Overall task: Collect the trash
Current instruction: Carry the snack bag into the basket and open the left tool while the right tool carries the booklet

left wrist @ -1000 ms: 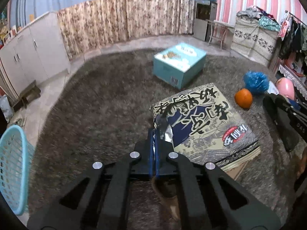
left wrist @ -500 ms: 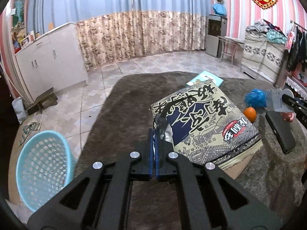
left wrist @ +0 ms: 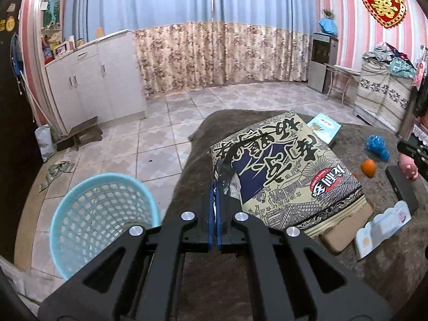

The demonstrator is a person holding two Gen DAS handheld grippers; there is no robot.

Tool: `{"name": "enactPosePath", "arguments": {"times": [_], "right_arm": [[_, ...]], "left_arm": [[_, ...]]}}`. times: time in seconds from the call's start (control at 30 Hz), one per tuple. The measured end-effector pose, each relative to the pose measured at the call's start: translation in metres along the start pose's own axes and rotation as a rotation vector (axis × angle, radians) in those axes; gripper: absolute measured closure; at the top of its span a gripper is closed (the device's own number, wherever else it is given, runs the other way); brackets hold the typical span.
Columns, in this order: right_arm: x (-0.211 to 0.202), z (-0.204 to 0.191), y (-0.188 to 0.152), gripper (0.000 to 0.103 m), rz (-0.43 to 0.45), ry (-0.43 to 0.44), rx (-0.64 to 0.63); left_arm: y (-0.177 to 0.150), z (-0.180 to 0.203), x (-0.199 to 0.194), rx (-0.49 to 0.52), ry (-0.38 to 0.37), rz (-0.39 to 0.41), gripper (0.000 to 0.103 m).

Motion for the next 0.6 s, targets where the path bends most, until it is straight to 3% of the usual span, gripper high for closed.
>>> {"name": "enactPosePath", "arguments": {"times": [0.07, 0.13, 0.2, 0.3, 0.47, 0.6], "right_arm": [[0.006, -0.004, -0.016, 0.1, -0.058, -0.006, -0.032], [0.009, -0.007, -0.034, 0.089, -0.106, -0.021, -0.046], [0.008, -0.006, -0.052, 0.037, -0.131, -0.031, -0.03], [0.003, -0.011, -0.084, 0.035, -0.16, -0.007, 0.009], [0.002, -0.034, -0.133, 0.031, -0.237, 0.023, -0.037], [0.004, -0.044, -0.143, 0.028, -0.249, -0.012, -0.083]], "left_arm": [[-0.006, -0.007, 0.001, -0.005, 0.01, -0.004, 0.103], [-0.015, -0.018, 0.001, -0.025, 0.02, -0.013, 0.103], [-0.026, -0.025, 0.002, -0.037, 0.024, -0.027, 0.103], [-0.044, -0.028, 0.002, -0.033, 0.035, -0.045, 0.103], [-0.071, -0.033, 0.002, -0.043, 0.033, -0.079, 0.103], [-0.083, -0.033, -0.001, -0.049, 0.029, -0.086, 0.103]]}}
Point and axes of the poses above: each gripper's, at about its wrist camera, not at the fingertips, and x roughly the way its jaws point, z to its right, y to its top, the point moved 5 cm from there along x, roughly the way its jaws point, and after that the axes turned 3 degrees about -x, right-handed, at the moved point
